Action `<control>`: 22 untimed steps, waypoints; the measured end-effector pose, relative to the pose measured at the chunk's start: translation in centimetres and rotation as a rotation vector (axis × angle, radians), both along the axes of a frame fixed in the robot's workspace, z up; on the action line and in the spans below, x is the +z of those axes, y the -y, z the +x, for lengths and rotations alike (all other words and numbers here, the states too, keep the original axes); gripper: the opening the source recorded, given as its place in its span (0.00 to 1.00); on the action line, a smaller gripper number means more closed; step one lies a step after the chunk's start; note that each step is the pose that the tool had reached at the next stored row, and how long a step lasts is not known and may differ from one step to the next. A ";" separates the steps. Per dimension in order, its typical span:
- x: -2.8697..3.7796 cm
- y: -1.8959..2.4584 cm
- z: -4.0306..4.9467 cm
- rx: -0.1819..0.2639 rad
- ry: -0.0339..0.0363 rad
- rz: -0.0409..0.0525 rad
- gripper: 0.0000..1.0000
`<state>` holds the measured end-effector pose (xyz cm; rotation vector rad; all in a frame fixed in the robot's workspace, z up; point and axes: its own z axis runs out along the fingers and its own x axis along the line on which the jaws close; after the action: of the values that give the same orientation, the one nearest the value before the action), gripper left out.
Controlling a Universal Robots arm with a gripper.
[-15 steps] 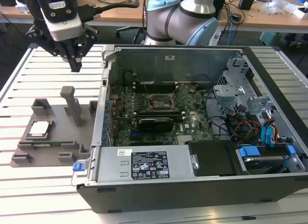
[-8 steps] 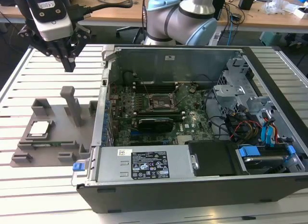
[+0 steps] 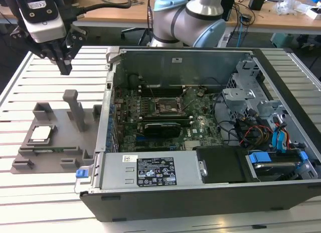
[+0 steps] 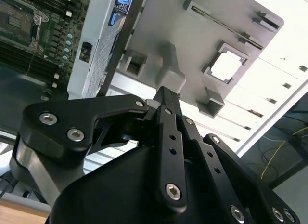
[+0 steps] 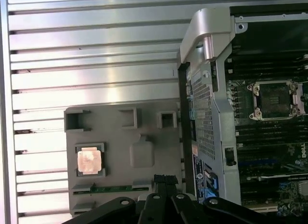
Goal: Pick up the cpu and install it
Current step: 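Reach for the cpu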
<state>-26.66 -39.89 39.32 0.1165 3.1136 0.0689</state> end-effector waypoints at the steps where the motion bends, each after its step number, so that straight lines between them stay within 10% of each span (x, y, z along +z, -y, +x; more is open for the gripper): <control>1: 0.00 0.00 -0.32 0.000 -0.0001 0.0000 0.11; 22: 0.00 0.00 -4.09 0.000 -0.0001 0.0000 0.11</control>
<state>-30.75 -39.88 39.32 0.1167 3.1136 0.0689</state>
